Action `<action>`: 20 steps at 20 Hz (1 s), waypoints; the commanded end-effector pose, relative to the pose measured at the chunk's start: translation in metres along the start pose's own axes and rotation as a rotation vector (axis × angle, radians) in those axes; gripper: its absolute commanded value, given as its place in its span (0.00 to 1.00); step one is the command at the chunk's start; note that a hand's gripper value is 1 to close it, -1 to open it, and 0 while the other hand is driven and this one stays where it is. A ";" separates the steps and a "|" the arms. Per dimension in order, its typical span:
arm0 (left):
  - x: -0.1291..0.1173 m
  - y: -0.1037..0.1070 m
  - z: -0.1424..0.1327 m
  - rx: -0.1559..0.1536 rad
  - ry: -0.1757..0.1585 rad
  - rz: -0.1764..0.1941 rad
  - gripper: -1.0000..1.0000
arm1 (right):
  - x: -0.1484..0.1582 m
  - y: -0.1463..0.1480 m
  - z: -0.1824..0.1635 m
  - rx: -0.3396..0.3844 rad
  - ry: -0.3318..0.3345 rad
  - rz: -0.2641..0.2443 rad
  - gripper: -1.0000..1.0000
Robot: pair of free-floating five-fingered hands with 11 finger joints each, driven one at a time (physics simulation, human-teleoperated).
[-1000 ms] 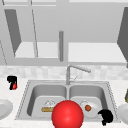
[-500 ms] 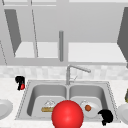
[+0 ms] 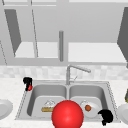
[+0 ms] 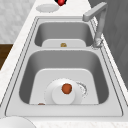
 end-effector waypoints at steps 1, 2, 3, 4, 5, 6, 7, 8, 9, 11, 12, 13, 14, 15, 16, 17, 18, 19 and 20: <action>-0.015 -0.010 -0.023 0.020 0.038 0.007 1.00 | 0.000 0.000 0.000 0.000 0.000 0.000 0.50; -0.022 -0.015 -0.029 0.021 0.040 0.006 1.00 | 0.000 0.000 0.000 0.000 0.000 0.000 0.50; -0.027 -0.019 -0.035 0.021 0.040 0.006 1.00 | 0.000 0.000 0.000 0.000 0.000 0.000 0.50; -0.032 -0.023 -0.042 0.021 0.039 0.007 1.00 | 0.000 0.000 0.000 0.000 0.000 0.000 0.50; -0.037 -0.026 -0.048 0.020 0.039 0.005 1.00 | 0.000 0.000 0.000 0.000 0.000 0.000 0.50; -0.042 -0.030 -0.055 0.019 0.038 0.005 1.00 | 0.000 0.000 0.000 0.000 0.000 0.000 0.50; -0.047 -0.034 -0.062 0.018 0.037 0.005 1.00 | 0.000 0.000 0.000 0.000 0.000 0.000 0.50; -0.052 -0.037 -0.068 0.018 0.037 0.005 1.00 | 0.000 0.000 0.000 0.000 0.000 0.000 0.50; -0.057 -0.041 -0.074 0.018 0.037 0.005 1.00 | 0.000 0.000 0.000 0.000 0.000 0.000 0.50; -0.067 -0.048 -0.087 0.018 0.038 0.005 1.00 | 0.000 0.000 0.000 0.000 0.000 0.000 0.50; -0.072 -0.052 -0.094 0.018 0.038 0.005 1.00 | 0.000 0.000 0.000 0.000 0.000 0.000 0.50; -0.078 -0.057 -0.100 0.019 0.039 0.005 1.00 | 0.000 0.000 0.000 0.000 0.000 0.000 0.50; -0.083 -0.062 -0.106 0.019 0.040 0.006 1.00 | 0.000 0.000 0.000 0.000 0.000 0.000 0.50; -0.090 -0.068 -0.111 0.024 0.040 0.006 1.00 | 0.000 0.000 0.000 0.000 0.000 0.000 0.50; -0.097 -0.074 -0.117 0.029 0.039 0.006 1.00 | 0.000 0.000 0.000 0.000 0.000 0.000 0.50; -0.104 -0.080 -0.122 0.034 0.037 0.006 1.00 | 0.000 0.000 0.000 0.000 0.000 0.000 0.50; -0.111 -0.084 -0.127 0.036 0.036 0.006 1.00 | 0.000 0.000 0.000 0.000 0.000 0.000 0.50; -0.119 -0.089 -0.132 0.038 0.035 0.006 1.00 | 0.000 0.000 0.000 0.000 0.000 0.000 0.50; -0.126 -0.094 -0.137 0.035 0.034 0.006 1.00 | 0.000 0.000 0.000 0.000 0.000 0.000 0.50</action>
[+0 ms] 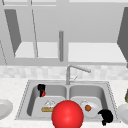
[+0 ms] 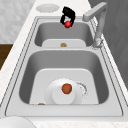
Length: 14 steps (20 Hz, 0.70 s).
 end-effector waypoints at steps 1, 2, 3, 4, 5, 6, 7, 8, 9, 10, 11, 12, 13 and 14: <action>-0.026 -0.019 -0.016 0.027 0.029 -0.001 1.00 | 0.000 0.000 0.000 0.000 0.000 0.000 0.50; -0.032 -0.026 -0.017 0.023 0.026 0.001 1.00 | 0.000 0.000 0.000 0.000 0.000 0.000 0.50; -0.038 -0.032 -0.018 0.021 0.027 0.004 1.00 | 0.000 0.000 0.000 0.000 0.000 0.000 0.50; -0.044 -0.038 -0.021 0.020 0.028 0.004 1.00 | 0.000 0.000 0.000 0.000 0.000 0.000 0.50; -0.051 -0.044 -0.024 0.020 0.027 0.004 1.00 | 0.000 0.000 0.000 0.000 0.000 0.000 0.50; -0.057 -0.049 -0.027 0.021 0.027 0.004 1.00 | 0.000 0.000 0.000 0.000 0.000 0.000 0.50; -0.064 -0.055 -0.029 0.022 0.027 0.004 1.00 | 0.000 0.000 0.000 0.000 0.000 0.000 0.50; -0.070 -0.061 -0.033 0.020 0.023 0.001 1.00 | 0.000 0.000 0.000 0.000 0.000 0.000 0.50; -0.076 -0.067 -0.036 0.018 0.021 0.000 1.00 | 0.000 0.000 0.000 0.000 0.000 0.000 0.50; -0.082 -0.073 -0.038 0.013 0.018 0.000 1.00 | 0.000 0.000 0.000 0.000 0.000 0.000 0.50; -0.089 -0.079 -0.038 0.010 0.012 0.002 1.00 | 0.000 0.000 0.000 0.000 0.000 0.000 0.50; -0.095 -0.085 -0.038 0.009 0.011 0.002 1.00 | 0.000 0.000 0.000 0.000 0.000 0.000 0.50; -0.102 -0.091 -0.038 0.010 0.012 0.002 1.00 | 0.000 0.000 0.000 0.000 0.000 0.000 0.50; -0.110 -0.097 -0.040 0.013 0.017 0.003 1.00 | 0.000 0.000 0.000 0.000 0.000 0.000 0.50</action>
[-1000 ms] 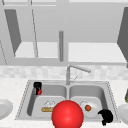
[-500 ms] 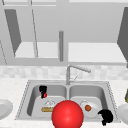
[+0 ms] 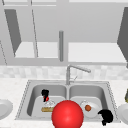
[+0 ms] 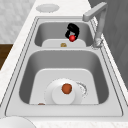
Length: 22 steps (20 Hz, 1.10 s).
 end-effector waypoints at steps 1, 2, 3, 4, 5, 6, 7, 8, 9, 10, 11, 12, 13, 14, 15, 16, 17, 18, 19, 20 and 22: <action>-0.026 -0.021 -0.003 0.011 0.021 0.003 1.00 | 0.000 0.000 0.000 0.000 0.000 0.000 0.50; -0.034 -0.026 -0.004 0.012 0.023 0.003 1.00 | 0.000 0.000 0.000 0.000 0.000 0.000 0.50; -0.041 -0.032 -0.005 0.012 0.022 0.003 1.00 | 0.000 0.000 0.000 0.000 0.000 0.000 0.50; -0.051 -0.037 -0.002 0.008 0.015 0.002 1.00 | 0.000 0.000 0.000 0.000 0.000 0.000 0.50; -0.062 -0.041 0.001 0.008 0.016 0.003 1.00 | 0.000 0.000 0.000 0.000 0.000 0.000 0.50; -0.075 -0.045 0.007 0.008 0.012 0.003 1.00 | 0.000 0.000 0.000 0.000 0.000 0.000 0.50; -0.089 -0.048 0.014 0.003 0.004 0.011 1.00 | 0.000 0.000 0.000 0.000 0.000 0.000 0.50; -0.097 -0.054 0.017 0.005 0.004 0.007 1.00 | 0.000 0.000 0.000 0.000 0.000 0.000 0.50; -0.106 -0.059 0.020 0.003 0.001 0.006 1.00 | 0.000 0.000 0.000 0.000 0.000 0.000 0.50; -0.114 -0.065 0.025 0.001 -0.004 0.011 1.00 | 0.000 0.000 0.000 0.000 0.000 0.000 0.50; -0.122 -0.071 0.029 0.002 -0.007 0.023 1.00 | 0.000 0.000 0.000 0.000 0.000 0.000 0.50; -0.124 -0.071 0.035 0.023 -0.035 0.060 1.00 | 0.000 0.000 0.000 0.000 0.000 0.000 0.50; -0.126 -0.070 0.040 0.049 -0.054 0.088 1.00 | 0.000 0.000 0.000 0.000 0.000 0.000 0.50; -0.127 -0.070 0.045 0.074 -0.070 0.105 1.00 | 0.000 0.000 0.000 0.000 0.000 0.000 0.50; -0.126 -0.071 0.044 0.114 -0.083 0.130 1.00 | 0.000 0.000 0.000 0.000 0.000 0.000 0.50; -0.127 -0.070 0.041 0.151 -0.103 0.153 1.00 | 0.000 0.000 0.000 0.000 0.000 0.000 0.50; -0.121 -0.064 0.039 0.182 -0.123 0.148 1.00 | 0.000 0.000 0.000 0.000 0.000 0.000 0.50; -0.121 -0.062 0.040 0.198 -0.134 0.144 1.00 | 0.000 0.000 0.000 0.000 0.000 0.000 0.50; -0.121 -0.063 0.044 0.224 -0.151 0.140 1.00 | 0.000 0.000 0.000 0.000 0.000 0.000 0.50; -0.116 -0.059 0.044 0.228 -0.154 0.140 1.00 | 0.000 0.000 0.000 0.000 0.000 0.000 0.50; -0.110 -0.054 0.047 0.212 -0.145 0.141 1.00 | 0.000 0.000 0.000 0.000 0.000 0.000 0.50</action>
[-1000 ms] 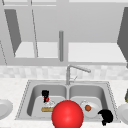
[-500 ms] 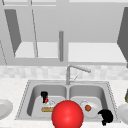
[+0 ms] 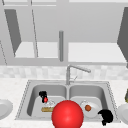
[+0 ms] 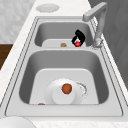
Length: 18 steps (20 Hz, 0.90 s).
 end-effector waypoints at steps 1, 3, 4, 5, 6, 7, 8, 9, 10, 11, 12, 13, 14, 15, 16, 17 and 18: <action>0.002 -0.003 0.000 0.000 0.000 -0.004 0.00 | 0.000 0.000 0.000 0.000 0.000 0.000 0.50; 0.014 0.007 -0.008 0.024 0.025 -0.029 0.00 | 0.000 0.000 0.000 0.000 0.000 0.000 0.50; 0.018 0.011 -0.007 0.016 0.019 -0.038 0.00 | 0.000 0.000 0.000 0.000 0.000 0.000 0.50; 0.019 0.012 -0.007 0.008 0.010 -0.034 0.00 | 0.000 0.000 0.000 0.000 0.000 0.000 0.50; 0.022 0.014 -0.008 0.003 0.005 -0.030 0.00 | 0.000 0.000 0.000 0.000 0.000 0.000 0.50; 0.024 0.015 -0.011 -0.001 0.003 -0.026 0.00 | 0.000 0.000 0.000 0.000 0.000 0.000 0.50; 0.023 0.017 -0.013 -0.002 0.003 -0.016 0.00 | 0.000 0.000 0.000 0.000 0.000 0.000 0.50; 0.023 0.017 -0.013 -0.003 0.004 -0.009 0.00 | 0.000 0.000 0.000 0.000 0.000 0.000 0.50; 0.025 0.018 -0.015 -0.004 0.003 -0.004 0.00 | 0.000 0.000 0.000 0.000 0.000 0.000 0.50; 0.027 0.018 -0.019 -0.005 0.002 0.001 0.00 | 0.000 0.000 0.000 0.000 0.000 0.000 0.50; 0.028 0.019 -0.022 -0.007 0.001 0.003 0.00 | 0.000 0.000 0.000 0.000 0.000 0.000 0.50; 0.030 0.019 -0.026 -0.009 0.000 0.004 0.00 | 0.000 0.000 0.000 0.000 0.000 0.000 0.50; 0.030 0.021 -0.029 -0.011 -0.001 0.009 0.00 | 0.000 0.000 0.000 0.000 0.000 0.000 0.50; 0.031 0.023 -0.031 -0.014 -0.004 0.014 0.00 | 0.000 0.000 0.000 0.000 0.000 0.000 0.50; 0.032 0.025 -0.034 -0.015 -0.006 0.018 0.00 | 0.000 0.000 0.000 0.000 0.000 0.000 0.50; 0.033 0.026 -0.036 -0.017 -0.006 0.024 0.00 | 0.000 0.000 0.000 0.000 0.000 0.000 0.50; 0.034 0.028 -0.039 -0.019 -0.002 0.034 0.00 | 0.000 0.000 0.000 0.000 0.000 0.000 0.50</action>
